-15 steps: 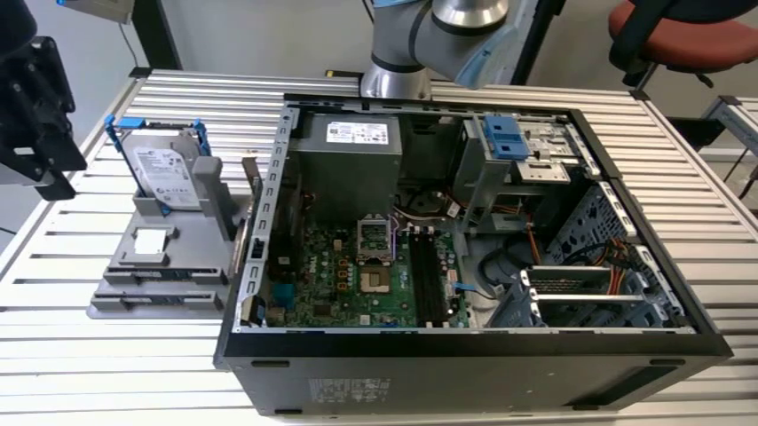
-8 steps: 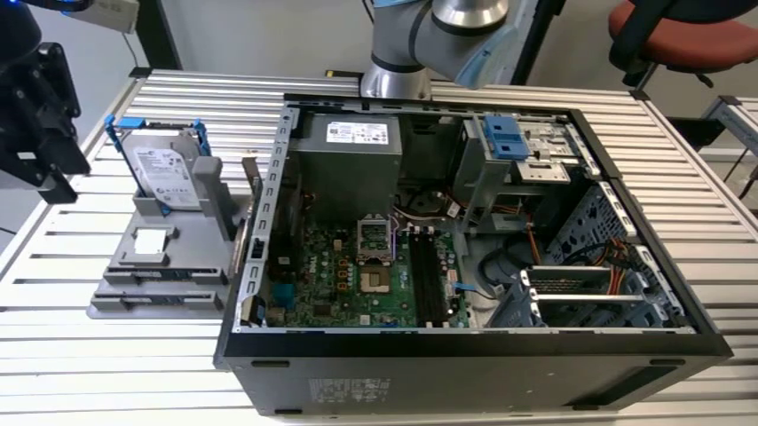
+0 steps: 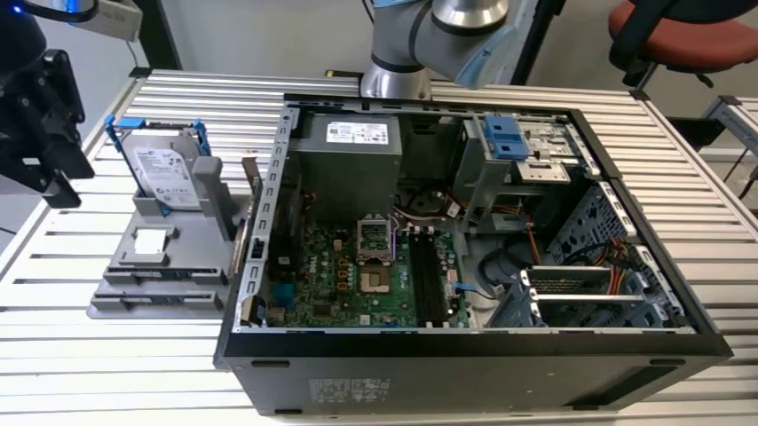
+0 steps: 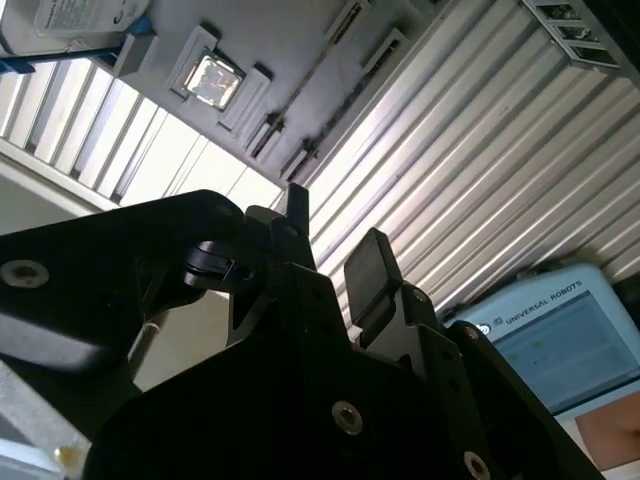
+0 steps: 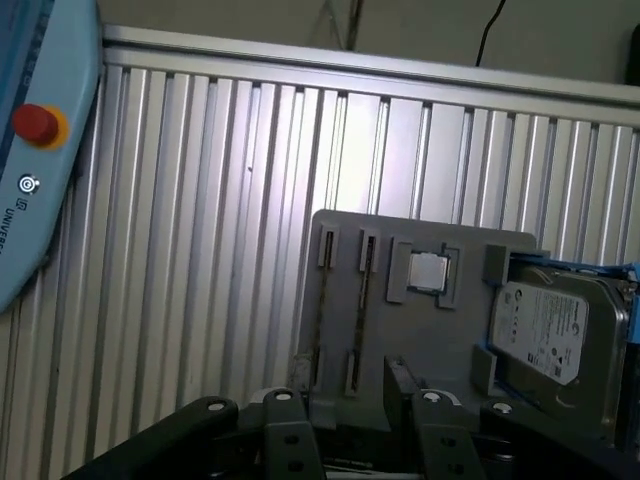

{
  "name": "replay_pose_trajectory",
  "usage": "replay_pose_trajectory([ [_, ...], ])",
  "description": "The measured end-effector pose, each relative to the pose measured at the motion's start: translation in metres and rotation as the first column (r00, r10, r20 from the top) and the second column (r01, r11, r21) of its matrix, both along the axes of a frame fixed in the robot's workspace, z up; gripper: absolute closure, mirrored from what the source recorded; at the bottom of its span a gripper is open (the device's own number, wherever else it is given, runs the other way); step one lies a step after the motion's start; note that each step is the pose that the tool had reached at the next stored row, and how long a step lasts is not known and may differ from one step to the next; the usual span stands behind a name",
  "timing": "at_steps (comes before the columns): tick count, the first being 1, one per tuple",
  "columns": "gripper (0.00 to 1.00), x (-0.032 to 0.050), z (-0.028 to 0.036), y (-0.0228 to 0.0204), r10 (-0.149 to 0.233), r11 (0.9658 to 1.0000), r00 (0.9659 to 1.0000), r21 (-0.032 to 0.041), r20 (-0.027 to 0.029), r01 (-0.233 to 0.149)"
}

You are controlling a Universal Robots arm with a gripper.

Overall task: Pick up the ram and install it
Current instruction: 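Pick up the ram and move it above insertion slot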

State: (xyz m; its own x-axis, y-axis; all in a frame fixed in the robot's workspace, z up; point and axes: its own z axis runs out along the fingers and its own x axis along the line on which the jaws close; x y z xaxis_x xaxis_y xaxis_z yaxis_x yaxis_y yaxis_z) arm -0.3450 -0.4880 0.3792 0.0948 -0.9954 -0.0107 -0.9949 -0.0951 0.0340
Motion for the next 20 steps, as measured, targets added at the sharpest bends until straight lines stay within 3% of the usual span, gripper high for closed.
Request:
replay_pose_trajectory([
  [7, 0.00, 0.0000, -0.0052, 0.0000, -0.008, 1.0000, 0.9999, -0.0002, 0.0122, 0.008],
  [20, 0.00, 0.0000, -0.0150, 0.0000, -0.032, 0.9995, 0.9994, -0.0002, 0.0130, 0.032],
])
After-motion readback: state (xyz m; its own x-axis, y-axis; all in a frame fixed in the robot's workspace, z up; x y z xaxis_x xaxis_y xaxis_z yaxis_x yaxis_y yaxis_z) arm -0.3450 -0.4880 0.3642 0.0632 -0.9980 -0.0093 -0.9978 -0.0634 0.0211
